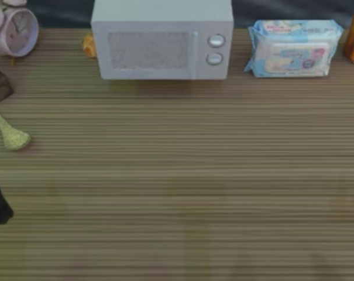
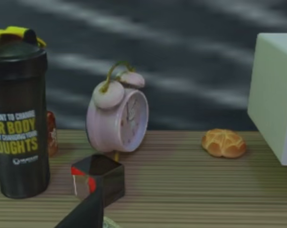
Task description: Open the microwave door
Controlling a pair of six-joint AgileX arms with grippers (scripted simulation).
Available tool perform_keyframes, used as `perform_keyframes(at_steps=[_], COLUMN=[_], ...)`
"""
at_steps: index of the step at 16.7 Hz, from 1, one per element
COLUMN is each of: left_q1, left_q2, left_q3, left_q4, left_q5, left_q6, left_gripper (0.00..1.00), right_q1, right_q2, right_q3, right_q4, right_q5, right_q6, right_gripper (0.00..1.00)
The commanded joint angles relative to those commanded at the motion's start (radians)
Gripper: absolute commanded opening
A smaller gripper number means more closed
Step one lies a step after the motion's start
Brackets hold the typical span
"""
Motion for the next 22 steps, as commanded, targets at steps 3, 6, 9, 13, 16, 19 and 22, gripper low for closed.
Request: perform_keyframes(at_steps=[3,6,9,13,16,19,22], left_q1=[-0.006,-0.054,-0.139,-0.286,-0.404,-0.518,-0.62], left_q2=[0.01,0.104,0.294,0.669,0.994,1.317,1.601], left_q3=[0.009,0.089,0.237,0.512,0.744,0.971,1.166], left_q4=[-0.001,-0.009,-0.017,-0.015,-0.004,0.007,0.009], left_q5=[-0.005,-0.046,-0.12,-0.25,-0.355,-0.458,-0.551], left_q6=[-0.002,-0.019,-0.057,-0.133,-0.201,-0.268,-0.324], left_gripper=[1.0,1.0,1.0,1.0,1.0,1.0,1.0], right_q1=[0.0,0.0,0.0,0.0,0.0,0.0,0.0], right_q2=[0.0,0.0,0.0,0.0,0.0,0.0,0.0], right_q3=[0.0,0.0,0.0,0.0,0.0,0.0,0.0], right_q4=[0.0,0.0,0.0,0.0,0.0,0.0,0.0], right_q5=[0.0,0.0,0.0,0.0,0.0,0.0,0.0], right_q6=[0.0,0.0,0.0,0.0,0.0,0.0,0.0], right_gripper=[1.0,1.0,1.0,1.0,1.0,1.0,1.0])
